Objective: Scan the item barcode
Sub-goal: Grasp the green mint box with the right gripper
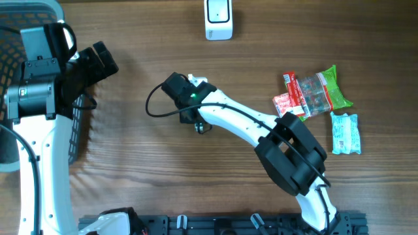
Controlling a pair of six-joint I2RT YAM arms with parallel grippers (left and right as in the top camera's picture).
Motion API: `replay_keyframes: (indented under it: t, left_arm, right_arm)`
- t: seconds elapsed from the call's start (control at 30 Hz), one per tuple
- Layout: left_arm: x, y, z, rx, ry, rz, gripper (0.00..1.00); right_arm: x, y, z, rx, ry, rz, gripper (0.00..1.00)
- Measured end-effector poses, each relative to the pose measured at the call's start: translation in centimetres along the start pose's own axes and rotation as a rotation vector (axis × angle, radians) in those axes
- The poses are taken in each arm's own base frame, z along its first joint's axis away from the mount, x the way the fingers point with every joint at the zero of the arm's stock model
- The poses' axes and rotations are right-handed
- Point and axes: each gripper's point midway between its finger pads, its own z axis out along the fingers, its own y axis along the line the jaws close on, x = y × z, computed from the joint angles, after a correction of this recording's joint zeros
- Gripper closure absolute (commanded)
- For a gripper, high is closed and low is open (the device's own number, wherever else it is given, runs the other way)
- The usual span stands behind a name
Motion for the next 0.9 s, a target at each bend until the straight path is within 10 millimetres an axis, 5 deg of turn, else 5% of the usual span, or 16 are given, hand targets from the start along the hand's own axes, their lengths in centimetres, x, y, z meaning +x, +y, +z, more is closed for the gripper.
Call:
replay_keyframes:
  t: [0.43, 0.9]
  left_arm:
    - [0.0, 0.0, 0.0, 0.0, 0.0, 0.0, 0.0]
    - [0.0, 0.0, 0.0, 0.0, 0.0, 0.0, 0.0]
  right_arm:
    - [-4.1, -8.5, 1.4, 0.067, 0.058, 0.063, 0.8]
    - [-3.7, -8.9, 1.3, 0.057, 0.093, -0.035, 0.65]
